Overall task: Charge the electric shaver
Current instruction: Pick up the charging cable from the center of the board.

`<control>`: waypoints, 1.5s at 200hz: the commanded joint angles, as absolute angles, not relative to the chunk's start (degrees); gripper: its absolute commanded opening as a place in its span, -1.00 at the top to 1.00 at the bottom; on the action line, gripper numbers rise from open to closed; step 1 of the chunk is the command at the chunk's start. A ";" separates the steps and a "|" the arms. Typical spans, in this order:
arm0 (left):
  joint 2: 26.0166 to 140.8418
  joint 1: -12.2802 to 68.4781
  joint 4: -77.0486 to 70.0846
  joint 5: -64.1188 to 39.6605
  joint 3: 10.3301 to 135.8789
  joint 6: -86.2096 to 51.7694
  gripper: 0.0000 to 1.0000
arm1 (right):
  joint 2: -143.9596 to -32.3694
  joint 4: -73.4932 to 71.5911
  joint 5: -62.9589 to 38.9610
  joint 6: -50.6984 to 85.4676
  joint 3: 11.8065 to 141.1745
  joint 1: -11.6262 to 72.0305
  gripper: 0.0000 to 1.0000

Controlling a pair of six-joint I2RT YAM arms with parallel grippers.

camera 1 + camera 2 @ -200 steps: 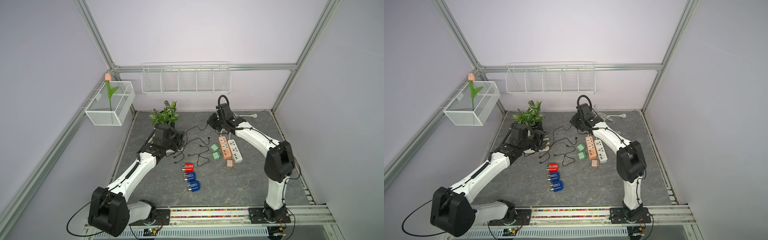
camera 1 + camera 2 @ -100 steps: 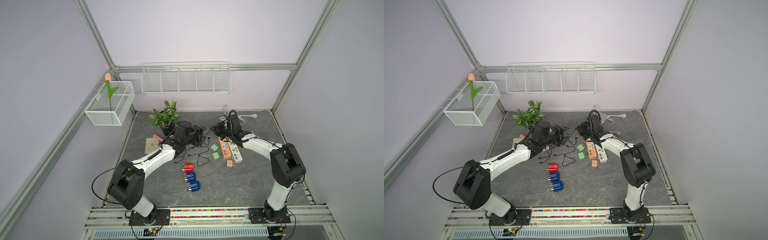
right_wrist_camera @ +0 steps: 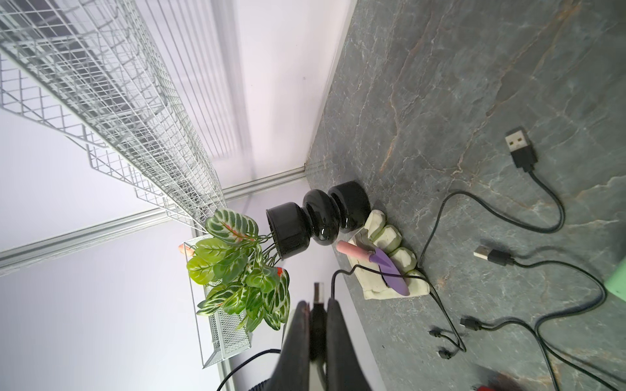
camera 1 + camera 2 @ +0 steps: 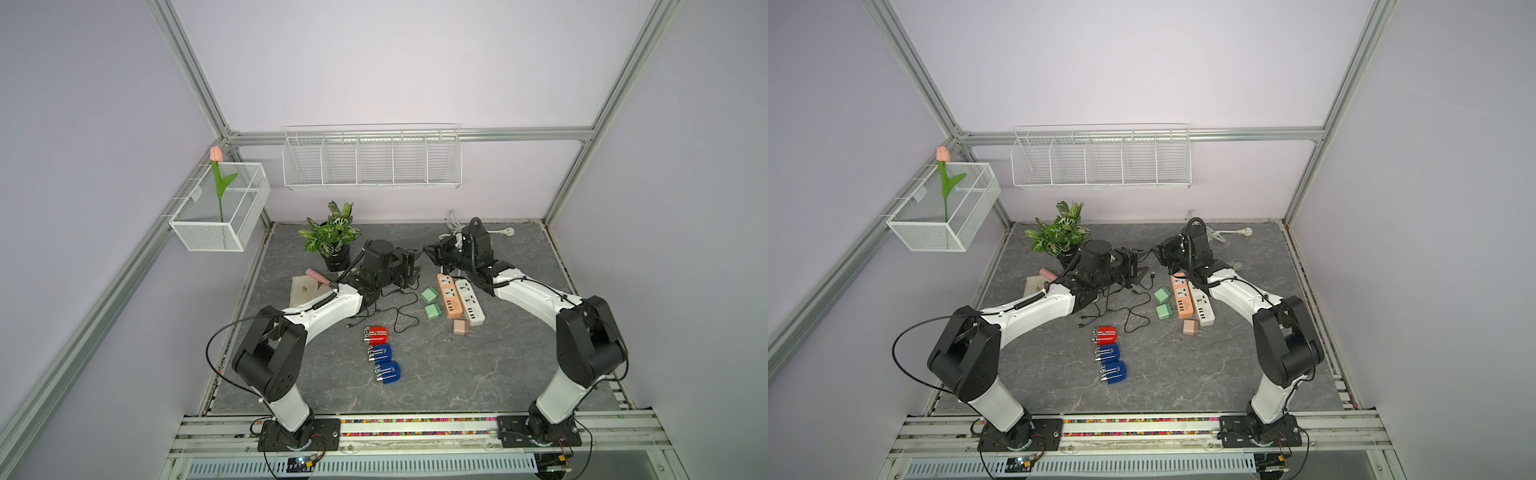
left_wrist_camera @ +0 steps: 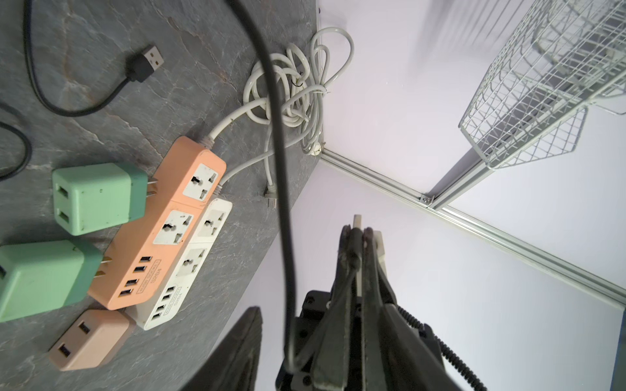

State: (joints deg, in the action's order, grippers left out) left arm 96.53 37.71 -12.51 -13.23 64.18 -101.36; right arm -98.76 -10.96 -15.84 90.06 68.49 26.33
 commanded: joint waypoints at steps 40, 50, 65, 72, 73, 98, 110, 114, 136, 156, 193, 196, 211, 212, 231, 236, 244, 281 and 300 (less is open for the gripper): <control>98.43 37.62 -18.04 -13.41 64.99 -103.22 0.27 | -94.16 -8.61 -17.51 93.93 66.00 26.33 0.87; 98.68 37.53 -18.87 -13.63 65.08 -103.18 0.37 | -94.13 -8.43 -17.68 93.96 65.85 26.36 0.87; 99.10 37.44 -19.01 -14.26 65.30 -103.18 0.50 | -94.34 -9.64 -17.96 95.18 65.32 26.45 0.86; 99.18 37.46 -19.22 -14.42 65.30 -103.19 0.55 | -94.39 -10.09 -18.04 95.43 65.19 26.54 0.86; 99.25 37.45 -19.28 -14.46 65.30 -103.19 0.56 | -94.39 -10.10 -18.07 95.48 65.25 26.50 0.86; 99.66 37.44 -19.95 -15.12 65.22 -103.43 0.72 | -94.31 -9.55 -17.94 95.56 65.39 26.54 0.86; 99.72 37.44 -20.11 -15.27 65.26 -103.45 0.77 | -94.46 -9.49 -18.14 95.79 65.48 26.47 0.86; 99.67 37.51 -20.10 -15.28 65.22 -103.47 0.80 | -94.55 -9.50 -18.28 95.80 65.48 26.51 0.86; 99.49 37.29 -20.30 -15.65 65.13 -103.20 1.00 | -94.58 -9.37 -18.75 95.88 65.65 26.49 0.86; 99.16 36.60 -20.65 -17.39 64.80 -102.54 1.00 | -94.18 -8.61 -19.42 94.98 65.83 25.87 0.54; 97.02 34.74 -17.68 -21.08 64.38 -99.09 1.00 | -93.94 -8.50 -22.89 92.81 65.84 23.97 0.04; 96.98 34.64 -17.60 -21.47 64.42 -98.91 1.00 | -93.94 -8.79 -23.26 92.88 65.76 23.89 0.04; 97.03 34.22 -16.49 -23.02 64.86 -98.27 1.00 | -94.37 -11.16 -24.21 93.69 65.42 23.68 0.16; 97.03 34.16 -16.46 -23.11 64.86 -98.22 1.00 | -94.38 -11.38 -24.23 93.78 65.40 23.66 0.18; 97.15 33.94 -16.11 -23.62 65.00 -97.83 1.00 | -94.90 -13.30 -24.50 94.96 65.28 23.57 0.35; 97.20 33.92 -16.08 -23.72 65.08 -97.78 1.00 | -95.17 -13.51 -24.80 95.14 65.35 23.68 0.37; 97.48 33.90 -16.17 -24.05 65.36 -97.66 1.00 | -95.42 -13.94 -25.16 95.74 65.35 23.64 0.37; 98.08 33.82 -16.06 -24.54 66.30 -97.32 1.00 | -96.42 -14.54 -25.95 97.24 65.21 23.57 0.36; 98.06 33.67 -16.00 -24.66 66.40 -96.96 1.00 | -96.77 -14.07 -26.45 97.33 64.80 23.39 0.33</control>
State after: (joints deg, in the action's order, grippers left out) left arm 98.37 33.95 -16.38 -22.83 64.23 -96.82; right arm -95.77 -12.73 -24.99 95.18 66.00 23.70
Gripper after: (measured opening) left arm 0.041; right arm 0.324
